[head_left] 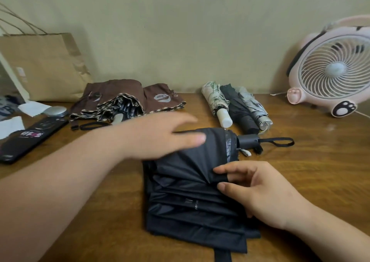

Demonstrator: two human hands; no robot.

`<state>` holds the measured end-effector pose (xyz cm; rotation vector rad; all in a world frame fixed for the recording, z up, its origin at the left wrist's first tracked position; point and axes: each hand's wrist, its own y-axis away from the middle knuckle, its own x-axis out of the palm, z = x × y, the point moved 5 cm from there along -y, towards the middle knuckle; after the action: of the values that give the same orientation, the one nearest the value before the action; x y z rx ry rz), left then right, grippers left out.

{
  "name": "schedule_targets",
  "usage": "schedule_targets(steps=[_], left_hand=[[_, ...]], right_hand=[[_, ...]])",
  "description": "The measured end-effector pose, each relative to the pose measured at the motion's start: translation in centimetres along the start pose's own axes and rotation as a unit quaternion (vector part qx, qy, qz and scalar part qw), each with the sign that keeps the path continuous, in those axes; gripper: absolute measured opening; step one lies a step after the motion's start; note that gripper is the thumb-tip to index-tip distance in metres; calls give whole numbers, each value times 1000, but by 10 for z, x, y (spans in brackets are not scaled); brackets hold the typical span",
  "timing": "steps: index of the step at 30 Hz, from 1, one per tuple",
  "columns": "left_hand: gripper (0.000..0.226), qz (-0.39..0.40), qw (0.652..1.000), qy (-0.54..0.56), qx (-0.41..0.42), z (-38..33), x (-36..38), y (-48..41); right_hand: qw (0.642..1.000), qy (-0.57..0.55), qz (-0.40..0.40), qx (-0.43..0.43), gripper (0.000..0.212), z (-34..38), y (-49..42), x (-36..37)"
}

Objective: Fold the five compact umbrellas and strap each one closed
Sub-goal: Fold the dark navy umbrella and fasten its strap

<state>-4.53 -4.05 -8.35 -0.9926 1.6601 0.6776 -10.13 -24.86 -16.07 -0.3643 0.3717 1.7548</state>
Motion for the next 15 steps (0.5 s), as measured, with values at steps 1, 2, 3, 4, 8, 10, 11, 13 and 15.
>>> schedule_targets(steps=[1, 2, 3, 4, 8, 10, 11, 13, 15], left_hand=[[69, -13, 1000, 23, 15, -3, -2, -14], [59, -6, 999, 25, 45, -8, 3, -26], [54, 12, 998, 13, 65, -13, 13, -37], [51, 39, 997, 3, 67, -17, 26, -48], [57, 62, 995, -64, 39, -10, 58, -65], [64, 33, 994, -94, 44, -9, 56, -61], [67, 25, 993, -106, 48, -10, 56, -58], [75, 22, 990, -127, 48, -15, 55, -53], [86, 28, 989, -140, 35, -17, 55, -51]], right_hand=[[1000, 9, -2, -14, 21, -1, 1, 1], [999, 18, -5, -31, 20, -1, 3, 2], [998, 23, -8, -51, 20, -1, 5, 2], [997, 24, -11, -69, 20, -1, 7, 3], [986, 50, -22, -160, 18, 3, 14, -4], [979, 77, -56, -182, 15, 3, 14, -16], [977, 95, -70, -179, 12, 3, 12, -22], [969, 151, -89, -175, 10, 11, 1, -38], [948, 244, -99, -179, 6, 27, -16, -58]])
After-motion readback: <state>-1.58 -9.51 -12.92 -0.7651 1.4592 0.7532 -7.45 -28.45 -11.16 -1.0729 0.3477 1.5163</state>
